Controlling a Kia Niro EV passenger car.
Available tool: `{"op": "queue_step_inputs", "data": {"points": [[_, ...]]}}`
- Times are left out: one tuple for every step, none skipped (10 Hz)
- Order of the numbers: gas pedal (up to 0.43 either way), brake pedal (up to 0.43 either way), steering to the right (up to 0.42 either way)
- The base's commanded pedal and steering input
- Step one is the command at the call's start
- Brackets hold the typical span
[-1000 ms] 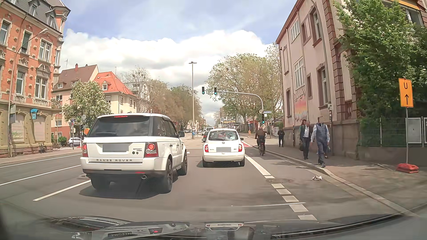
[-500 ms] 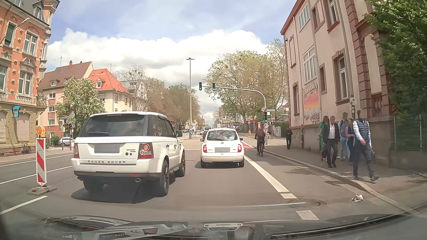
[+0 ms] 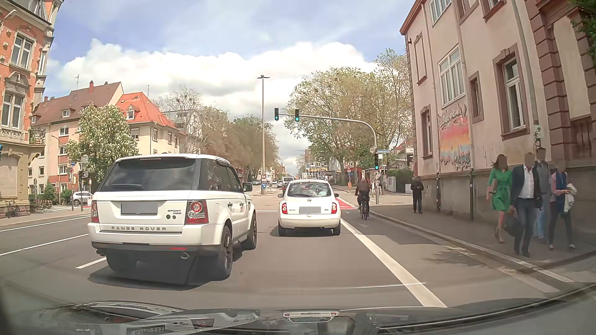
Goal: Follow the waypoints while adhering to traffic rules and regulations
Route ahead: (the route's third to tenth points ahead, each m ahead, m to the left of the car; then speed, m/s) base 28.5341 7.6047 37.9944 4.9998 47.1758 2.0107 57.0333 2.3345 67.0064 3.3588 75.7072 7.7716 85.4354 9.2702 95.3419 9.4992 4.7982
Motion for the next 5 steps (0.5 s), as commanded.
{"op": "queue_step_inputs", "data": {"points": [[0.0, 0.116, 0.0], [0.0, 0.122, -0.001], [0.0, 0.122, -0.001], [0.0, 0.122, -0.001], [0.0, 0.122, -0.001]]}}
